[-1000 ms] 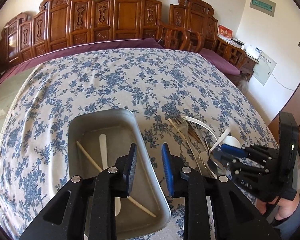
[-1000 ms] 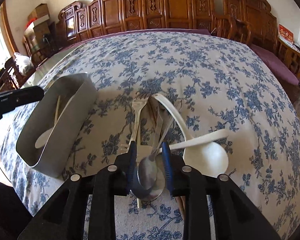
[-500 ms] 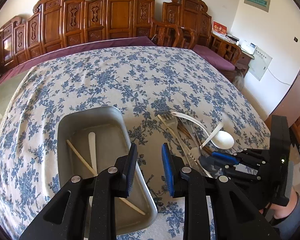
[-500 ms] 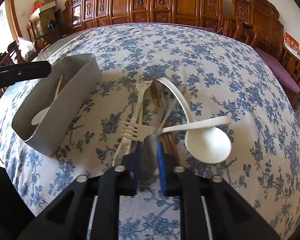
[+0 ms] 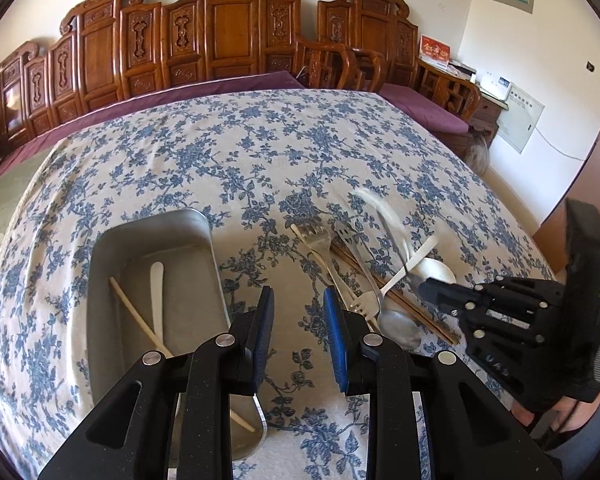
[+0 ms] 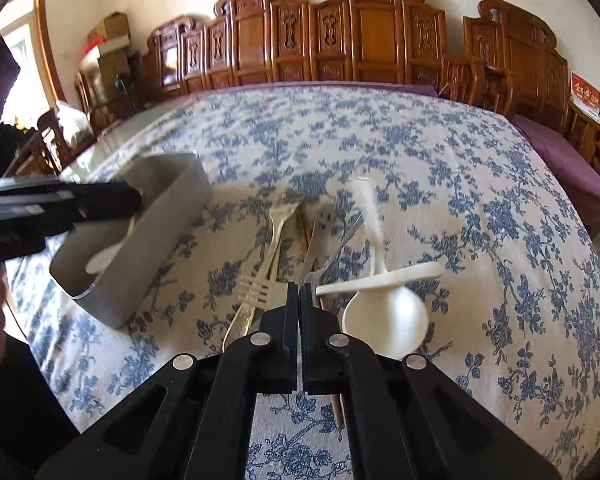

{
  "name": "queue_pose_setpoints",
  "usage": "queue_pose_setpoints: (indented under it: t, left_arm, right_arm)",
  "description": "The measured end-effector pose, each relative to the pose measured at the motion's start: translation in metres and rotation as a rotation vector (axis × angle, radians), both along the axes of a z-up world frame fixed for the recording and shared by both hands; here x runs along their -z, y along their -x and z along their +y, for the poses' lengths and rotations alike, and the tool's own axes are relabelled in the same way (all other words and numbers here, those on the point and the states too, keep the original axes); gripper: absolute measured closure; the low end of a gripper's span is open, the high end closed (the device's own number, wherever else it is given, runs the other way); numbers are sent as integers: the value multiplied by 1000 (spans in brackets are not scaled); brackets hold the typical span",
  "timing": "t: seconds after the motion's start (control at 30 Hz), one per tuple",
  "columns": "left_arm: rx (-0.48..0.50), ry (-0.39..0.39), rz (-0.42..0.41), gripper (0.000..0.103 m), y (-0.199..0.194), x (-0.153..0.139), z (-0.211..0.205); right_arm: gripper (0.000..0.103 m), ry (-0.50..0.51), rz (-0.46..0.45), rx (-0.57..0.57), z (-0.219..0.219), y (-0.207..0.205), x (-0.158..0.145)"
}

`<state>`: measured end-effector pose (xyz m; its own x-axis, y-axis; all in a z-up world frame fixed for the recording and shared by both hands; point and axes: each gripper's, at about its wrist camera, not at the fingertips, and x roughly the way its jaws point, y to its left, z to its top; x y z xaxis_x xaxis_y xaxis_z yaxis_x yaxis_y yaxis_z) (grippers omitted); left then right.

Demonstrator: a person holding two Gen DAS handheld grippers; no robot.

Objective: Organize utensils

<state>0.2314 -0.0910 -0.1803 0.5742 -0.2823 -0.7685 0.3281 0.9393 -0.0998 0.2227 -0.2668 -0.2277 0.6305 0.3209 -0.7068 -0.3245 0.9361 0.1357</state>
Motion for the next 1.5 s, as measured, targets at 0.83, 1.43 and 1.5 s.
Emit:
queue_pose_setpoints:
  t: [0.83,1.43,1.5]
  left_arm:
    - [-21,-115,151,80,-56,58,-67]
    - [-32,-153,222,88,-68,76,-66]
    - [-24,-176,207,89,-67,77,-69]
  right_arm:
    - [101,-88,-20,0,-20,-4,0]
    - [101,-131,-21,3,-24,-7,-3]
    - [101,-132,-20,3,-24,-6,-3]
